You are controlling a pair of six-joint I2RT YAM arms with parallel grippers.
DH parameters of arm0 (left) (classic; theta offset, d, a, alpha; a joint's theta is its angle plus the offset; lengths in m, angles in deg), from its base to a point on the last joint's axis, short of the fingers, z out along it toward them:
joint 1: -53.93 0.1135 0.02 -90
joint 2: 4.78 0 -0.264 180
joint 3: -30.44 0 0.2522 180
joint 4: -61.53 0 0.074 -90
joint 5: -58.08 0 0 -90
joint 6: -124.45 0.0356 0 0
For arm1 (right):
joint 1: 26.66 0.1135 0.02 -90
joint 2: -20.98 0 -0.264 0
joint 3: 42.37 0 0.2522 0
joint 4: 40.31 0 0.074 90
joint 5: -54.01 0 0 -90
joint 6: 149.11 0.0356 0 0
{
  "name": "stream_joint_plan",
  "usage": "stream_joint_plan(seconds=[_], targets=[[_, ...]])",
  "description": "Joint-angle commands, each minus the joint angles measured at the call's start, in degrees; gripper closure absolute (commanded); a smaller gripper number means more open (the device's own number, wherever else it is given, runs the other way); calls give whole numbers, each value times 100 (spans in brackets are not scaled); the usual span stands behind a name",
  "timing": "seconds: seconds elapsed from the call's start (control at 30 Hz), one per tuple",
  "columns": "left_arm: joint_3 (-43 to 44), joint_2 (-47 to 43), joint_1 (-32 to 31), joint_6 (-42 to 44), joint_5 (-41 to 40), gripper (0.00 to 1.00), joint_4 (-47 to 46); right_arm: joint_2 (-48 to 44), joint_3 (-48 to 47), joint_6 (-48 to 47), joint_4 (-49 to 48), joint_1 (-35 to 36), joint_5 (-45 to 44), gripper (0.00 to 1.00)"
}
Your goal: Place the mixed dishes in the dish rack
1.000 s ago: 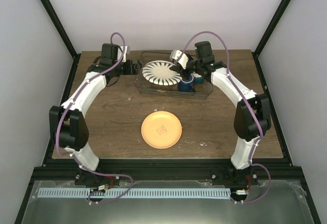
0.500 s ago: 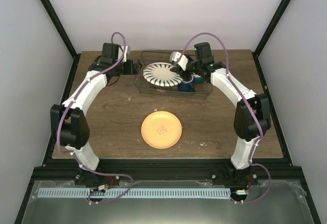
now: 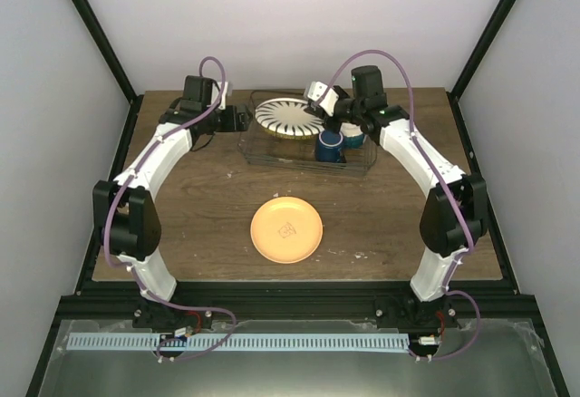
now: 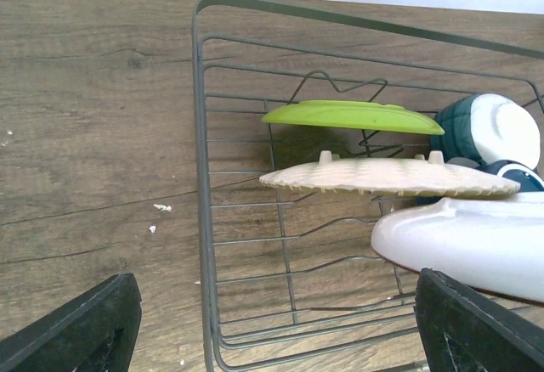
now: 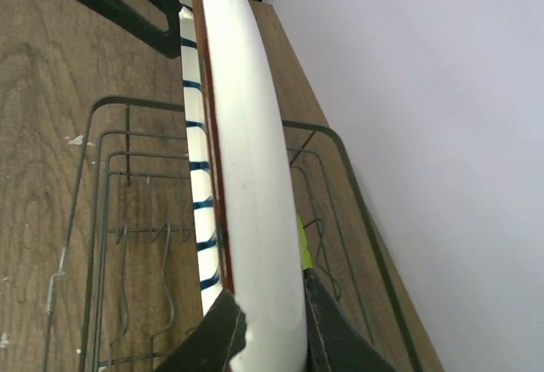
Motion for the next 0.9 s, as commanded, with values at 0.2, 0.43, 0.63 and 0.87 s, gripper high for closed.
stream_joint_plan(seconds=[0.2,0.43,0.63,0.87], targets=[[250,118,30,66,5,11,29,-249,-18,-124,-795,103,108,99],[232,119,30,102,-15,11,95,-158,298,-184,-1006,196,-28,99],[277,159,35,143,-40,11,146,-88,424,-293,-1203,298,-349,99],[293,205,33,118,-37,11,146,-12,482,-361,-1212,375,-410,99]])
